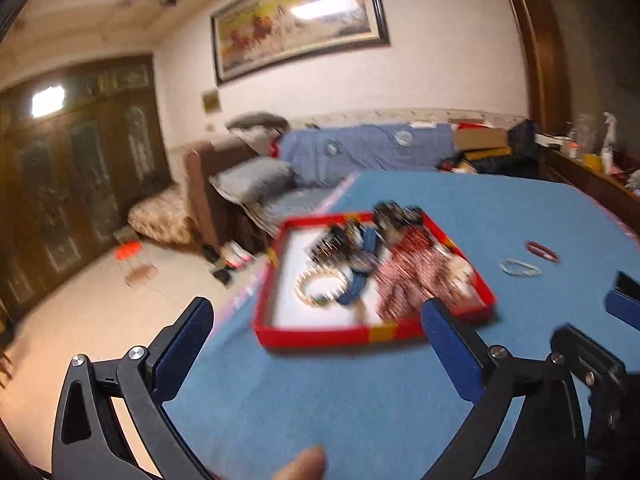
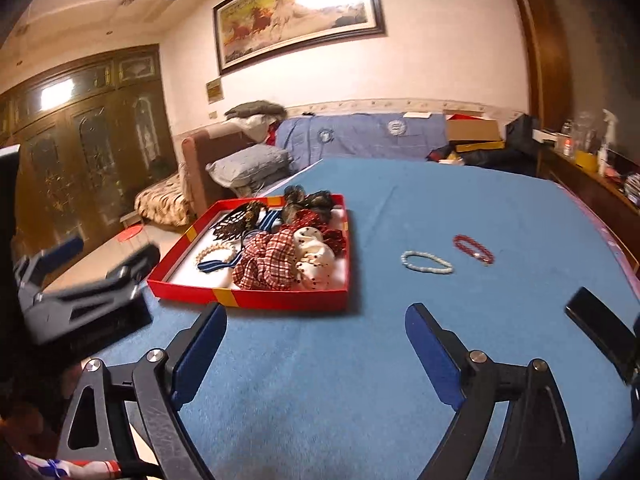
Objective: Organize jewelry
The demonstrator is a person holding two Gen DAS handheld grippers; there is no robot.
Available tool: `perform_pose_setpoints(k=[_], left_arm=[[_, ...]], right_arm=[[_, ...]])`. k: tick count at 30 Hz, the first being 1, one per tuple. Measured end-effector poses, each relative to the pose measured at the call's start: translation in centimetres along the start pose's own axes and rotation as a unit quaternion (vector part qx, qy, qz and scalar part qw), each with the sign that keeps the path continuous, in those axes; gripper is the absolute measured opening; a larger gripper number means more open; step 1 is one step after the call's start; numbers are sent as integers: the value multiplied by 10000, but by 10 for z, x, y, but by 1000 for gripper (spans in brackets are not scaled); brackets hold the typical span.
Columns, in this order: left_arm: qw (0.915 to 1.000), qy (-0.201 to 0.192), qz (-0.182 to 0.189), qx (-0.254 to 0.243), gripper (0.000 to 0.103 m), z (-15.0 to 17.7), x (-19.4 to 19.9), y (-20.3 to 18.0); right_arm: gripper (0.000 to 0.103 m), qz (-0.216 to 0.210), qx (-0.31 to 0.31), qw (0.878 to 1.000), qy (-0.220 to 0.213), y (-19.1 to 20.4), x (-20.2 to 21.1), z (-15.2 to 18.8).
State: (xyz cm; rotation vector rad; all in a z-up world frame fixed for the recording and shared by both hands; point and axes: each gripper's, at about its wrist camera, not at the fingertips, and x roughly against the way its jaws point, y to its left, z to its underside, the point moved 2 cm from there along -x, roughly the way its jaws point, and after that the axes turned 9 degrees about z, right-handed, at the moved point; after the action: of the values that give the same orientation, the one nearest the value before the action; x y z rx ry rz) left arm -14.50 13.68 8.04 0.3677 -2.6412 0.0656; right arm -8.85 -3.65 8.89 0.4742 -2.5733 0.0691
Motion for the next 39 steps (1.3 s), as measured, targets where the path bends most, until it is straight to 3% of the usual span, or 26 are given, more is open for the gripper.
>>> perform_pose_setpoints(k=[2,4,9,12,16,25,39], left_arm=[[9994,-11,45,356,103,7,7,9],[9983,-62,-183,546,103,12,11,14],[9974,279,-592,291,103,23,13,14],[9970,209,-723,155,103,24,15,13],[9980,202,-583,136,103,25,12,13],[9964,383,-742,-146,103,28,0,8],[9962,447,-736,-106,103,33,-6,12]], right_arm=[[95,36,-70,10000,18,-4,7,3],[95,121,-55,9999,46,-6,10,6],[95,135,81,9998,137,-1,15,10],[96,118,206,9996,128,6,14,11],[96,149,394,9990,158,14,12,14],[96,128,530,9983,230,20,8,17],[97,123,657,9974,275,30,10,19]])
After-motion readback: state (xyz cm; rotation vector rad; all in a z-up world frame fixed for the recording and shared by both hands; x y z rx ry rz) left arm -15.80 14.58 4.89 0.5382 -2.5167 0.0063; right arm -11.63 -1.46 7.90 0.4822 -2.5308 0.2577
